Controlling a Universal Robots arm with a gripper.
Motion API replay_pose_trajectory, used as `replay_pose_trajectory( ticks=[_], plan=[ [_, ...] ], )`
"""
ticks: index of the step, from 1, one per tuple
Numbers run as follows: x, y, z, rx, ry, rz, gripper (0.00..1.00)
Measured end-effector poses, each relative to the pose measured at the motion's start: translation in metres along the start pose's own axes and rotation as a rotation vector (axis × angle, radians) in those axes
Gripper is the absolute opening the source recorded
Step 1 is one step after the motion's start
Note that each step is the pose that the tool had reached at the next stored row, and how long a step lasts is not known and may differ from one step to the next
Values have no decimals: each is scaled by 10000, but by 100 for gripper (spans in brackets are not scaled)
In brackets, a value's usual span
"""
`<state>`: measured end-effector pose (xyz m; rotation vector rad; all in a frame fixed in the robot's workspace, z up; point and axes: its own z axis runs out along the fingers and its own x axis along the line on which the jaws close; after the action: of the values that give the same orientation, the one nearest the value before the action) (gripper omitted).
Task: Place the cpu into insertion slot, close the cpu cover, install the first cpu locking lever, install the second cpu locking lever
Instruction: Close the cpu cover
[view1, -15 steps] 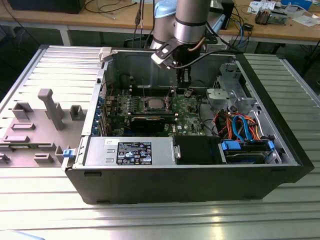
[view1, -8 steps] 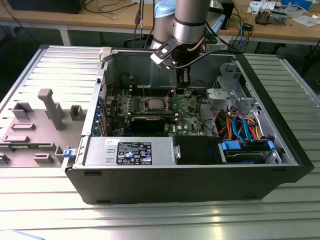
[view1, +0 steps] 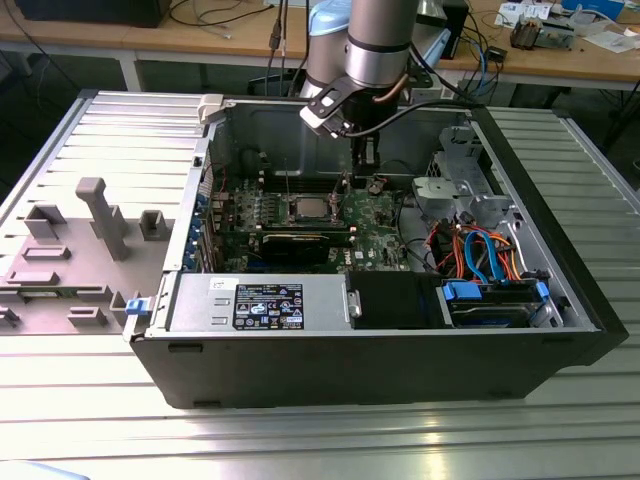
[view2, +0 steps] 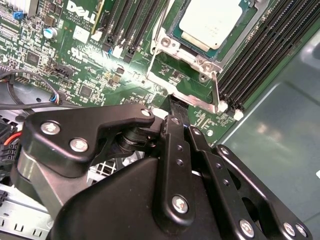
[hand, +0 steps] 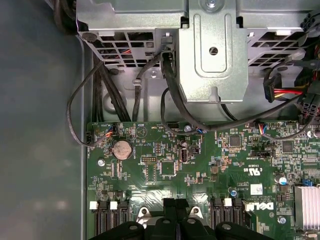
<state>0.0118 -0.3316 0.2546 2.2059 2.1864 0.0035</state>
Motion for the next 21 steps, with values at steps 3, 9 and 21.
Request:
replay_pose_trajectory(
  ticks=[3,9,21],
  plan=[
    [0,-10,0,0,0,0,11],
    [0,-24,-1,0,0,0,11],
    [0,-46,-1,0,0,0,11]
  ],
)
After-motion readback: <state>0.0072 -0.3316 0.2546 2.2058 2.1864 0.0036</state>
